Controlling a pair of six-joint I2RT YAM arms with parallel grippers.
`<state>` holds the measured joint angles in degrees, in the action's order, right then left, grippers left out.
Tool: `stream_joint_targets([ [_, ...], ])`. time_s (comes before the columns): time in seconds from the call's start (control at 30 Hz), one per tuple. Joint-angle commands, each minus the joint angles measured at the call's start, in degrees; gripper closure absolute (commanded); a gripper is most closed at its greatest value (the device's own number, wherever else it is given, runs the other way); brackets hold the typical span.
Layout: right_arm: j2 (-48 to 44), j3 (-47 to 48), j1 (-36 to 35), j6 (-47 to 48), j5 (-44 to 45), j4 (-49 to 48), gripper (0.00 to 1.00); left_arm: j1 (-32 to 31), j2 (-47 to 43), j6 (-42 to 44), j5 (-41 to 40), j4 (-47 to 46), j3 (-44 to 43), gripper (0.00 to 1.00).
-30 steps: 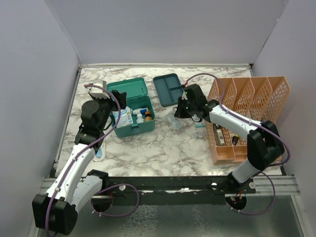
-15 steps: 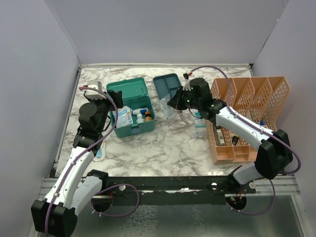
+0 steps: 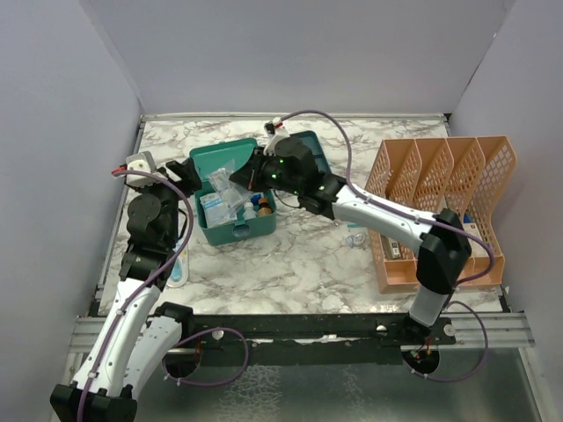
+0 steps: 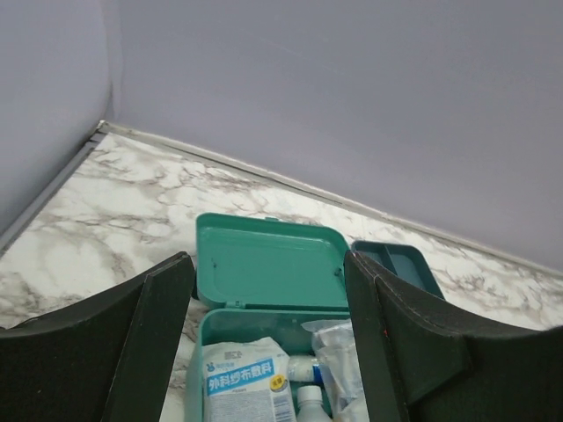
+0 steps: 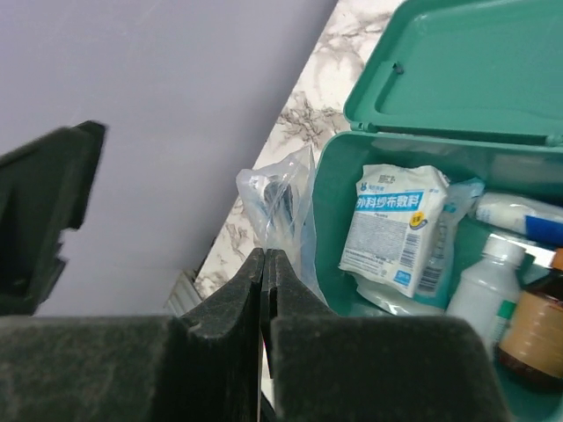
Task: Organize the medicine kit
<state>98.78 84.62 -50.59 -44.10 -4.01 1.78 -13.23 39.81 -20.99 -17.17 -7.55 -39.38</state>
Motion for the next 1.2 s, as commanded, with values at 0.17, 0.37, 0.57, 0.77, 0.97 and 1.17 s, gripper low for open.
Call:
stream_joint_targets([
  [0.17, 14.26, 9.87, -4.85, -9.71, 10.02, -0.01, 0.99, 0.19, -5.32, -3.47, -14.97, 5.90, -3.40, 0.28],
  [0.37, 20.50, 14.53, -5.60, -13.59, 12.41, 3.08, 0.99, 0.17, -5.04, -3.73, -14.72, 6.46, -4.13, 0.28],
  [0.57, 22.72, 13.78, -6.33, -17.35, 15.26, 1.96, 0.99, 0.19, -3.89, -4.13, -13.37, 7.16, -4.53, 0.28],
  [0.77, 27.33, 18.16, -6.47, -20.57, 13.92, 4.99, 0.99, 0.20, -3.69, -4.67, -12.89, 7.55, -4.62, 0.28],
  [0.97, 29.28, 20.35, -6.98, -21.66, 17.07, 9.23, 0.99, 0.16, -3.61, -4.77, -12.90, 8.04, -4.55, 0.28],
  [1.17, 27.29, 18.72, -6.97, -19.54, 19.85, 10.01, 0.84, 0.20, -3.34, -4.46, -13.64, 7.42, -3.88, 0.28],
])
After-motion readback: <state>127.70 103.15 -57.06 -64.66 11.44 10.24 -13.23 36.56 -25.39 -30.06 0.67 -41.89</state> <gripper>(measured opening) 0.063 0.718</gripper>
